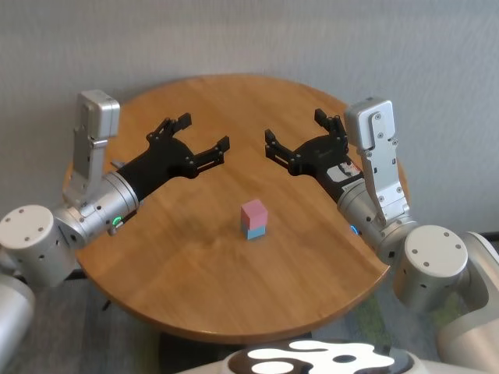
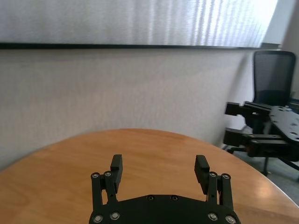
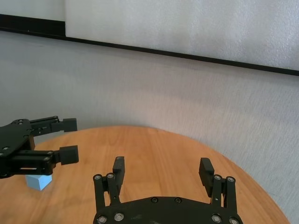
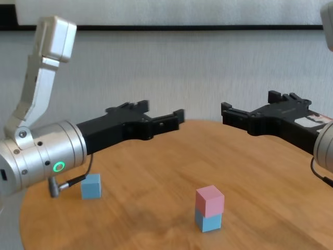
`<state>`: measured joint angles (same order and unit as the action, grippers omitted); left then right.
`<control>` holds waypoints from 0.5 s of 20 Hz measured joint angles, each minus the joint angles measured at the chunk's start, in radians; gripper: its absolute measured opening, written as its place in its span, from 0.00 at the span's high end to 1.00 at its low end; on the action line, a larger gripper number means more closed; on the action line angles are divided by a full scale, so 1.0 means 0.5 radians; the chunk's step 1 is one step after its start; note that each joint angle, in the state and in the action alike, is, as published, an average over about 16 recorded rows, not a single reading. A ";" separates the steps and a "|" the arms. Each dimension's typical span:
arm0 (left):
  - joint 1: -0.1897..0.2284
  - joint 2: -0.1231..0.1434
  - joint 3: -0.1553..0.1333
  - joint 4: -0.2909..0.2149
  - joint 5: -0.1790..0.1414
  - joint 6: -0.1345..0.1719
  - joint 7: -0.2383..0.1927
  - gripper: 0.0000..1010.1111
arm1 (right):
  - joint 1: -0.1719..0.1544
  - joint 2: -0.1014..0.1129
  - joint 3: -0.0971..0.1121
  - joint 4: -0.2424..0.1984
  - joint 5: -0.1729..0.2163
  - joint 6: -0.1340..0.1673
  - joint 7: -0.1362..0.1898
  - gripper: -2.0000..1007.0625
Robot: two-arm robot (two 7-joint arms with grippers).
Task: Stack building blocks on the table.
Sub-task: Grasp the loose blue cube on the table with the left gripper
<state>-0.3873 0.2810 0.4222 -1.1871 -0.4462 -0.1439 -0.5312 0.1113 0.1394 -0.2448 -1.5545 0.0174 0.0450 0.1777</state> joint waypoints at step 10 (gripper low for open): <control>0.278 0.008 -0.105 -0.414 0.006 0.420 0.429 0.01 | -0.001 0.001 0.000 -0.001 0.000 0.000 0.000 0.00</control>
<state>-0.2485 0.2852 0.3698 -1.3939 -0.4431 0.0662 -0.3166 0.1109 0.1398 -0.2449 -1.5550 0.0174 0.0451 0.1778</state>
